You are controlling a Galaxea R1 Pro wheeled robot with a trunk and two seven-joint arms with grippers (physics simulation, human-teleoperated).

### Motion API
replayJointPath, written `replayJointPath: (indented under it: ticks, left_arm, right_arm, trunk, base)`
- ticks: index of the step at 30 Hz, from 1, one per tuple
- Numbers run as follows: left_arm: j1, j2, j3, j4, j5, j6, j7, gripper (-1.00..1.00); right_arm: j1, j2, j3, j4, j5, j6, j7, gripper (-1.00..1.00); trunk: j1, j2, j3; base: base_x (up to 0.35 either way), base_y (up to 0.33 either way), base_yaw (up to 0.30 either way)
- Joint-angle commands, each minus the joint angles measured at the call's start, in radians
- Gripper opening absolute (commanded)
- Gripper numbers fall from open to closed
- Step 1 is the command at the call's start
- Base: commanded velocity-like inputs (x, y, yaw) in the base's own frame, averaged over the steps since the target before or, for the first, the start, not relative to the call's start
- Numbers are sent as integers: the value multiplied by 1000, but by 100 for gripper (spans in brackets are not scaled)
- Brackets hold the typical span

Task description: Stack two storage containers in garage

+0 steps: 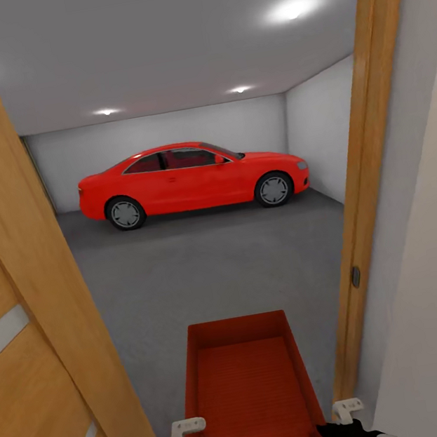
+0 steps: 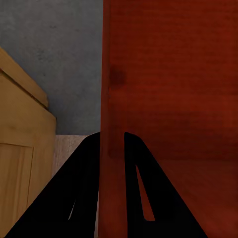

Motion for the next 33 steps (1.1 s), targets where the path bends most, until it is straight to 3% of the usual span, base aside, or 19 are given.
replayJointPath:
  ticks: [1, 9, 24, 33]
  left_arm:
    - [-1, -28, 1, -30, -2, 6, 8, -100]
    - [-1, -28, 1, -30, -2, 8, 9, -100]
    - [-1, -27, 1, -30, -2, 6, 9, -100]
    - [-1, -28, 1, -30, -2, 5, 9, -100]
  right_arm:
    - [0, 7, 38, 2, 10, 0, 8, -100]
    - [0, 7, 38, 2, 10, 0, 8, -100]
    - [0, 7, 38, 2, 10, 0, 9, -100]
    - [0, 7, 38, 2, 10, 0, 9, -100]
  trunk:
    - [0, -1, -2]
    - [0, -1, -2]
    - [0, -1, -2]
    - [0, -1, -2]
  base:
    - [0, 0, 0]
    - [22, 0, 0]
    - [297, 0, 0]
    - [59, 0, 0]
